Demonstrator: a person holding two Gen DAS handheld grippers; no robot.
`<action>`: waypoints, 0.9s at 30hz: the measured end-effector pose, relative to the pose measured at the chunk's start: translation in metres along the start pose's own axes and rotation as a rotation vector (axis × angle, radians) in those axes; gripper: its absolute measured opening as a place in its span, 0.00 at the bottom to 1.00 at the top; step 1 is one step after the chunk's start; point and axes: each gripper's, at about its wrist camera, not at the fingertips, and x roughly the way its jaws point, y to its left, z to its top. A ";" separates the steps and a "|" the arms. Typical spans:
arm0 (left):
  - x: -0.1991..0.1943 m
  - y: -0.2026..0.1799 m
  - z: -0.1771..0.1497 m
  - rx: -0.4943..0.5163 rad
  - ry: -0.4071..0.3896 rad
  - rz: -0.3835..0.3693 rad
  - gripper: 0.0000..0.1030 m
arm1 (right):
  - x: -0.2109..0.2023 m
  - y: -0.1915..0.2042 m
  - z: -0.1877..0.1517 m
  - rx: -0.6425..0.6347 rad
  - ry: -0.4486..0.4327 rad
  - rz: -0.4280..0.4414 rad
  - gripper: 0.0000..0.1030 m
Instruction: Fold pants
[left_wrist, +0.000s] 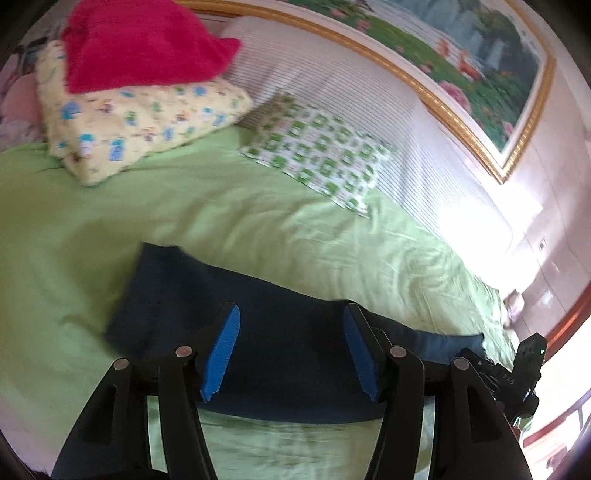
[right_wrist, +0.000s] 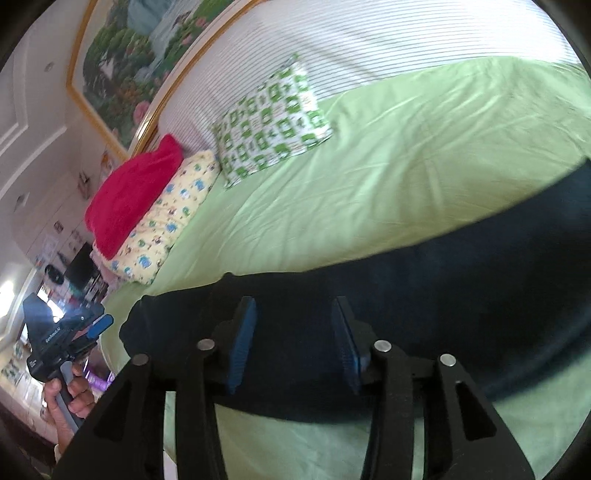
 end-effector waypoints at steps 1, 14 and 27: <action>0.005 -0.007 -0.001 0.007 0.012 -0.017 0.57 | -0.005 -0.003 -0.002 0.004 -0.003 -0.011 0.44; 0.063 -0.094 -0.025 0.112 0.157 -0.173 0.60 | -0.075 -0.064 -0.007 0.153 -0.116 -0.116 0.44; 0.097 -0.157 -0.034 0.222 0.240 -0.259 0.64 | -0.115 -0.109 -0.016 0.250 -0.181 -0.203 0.45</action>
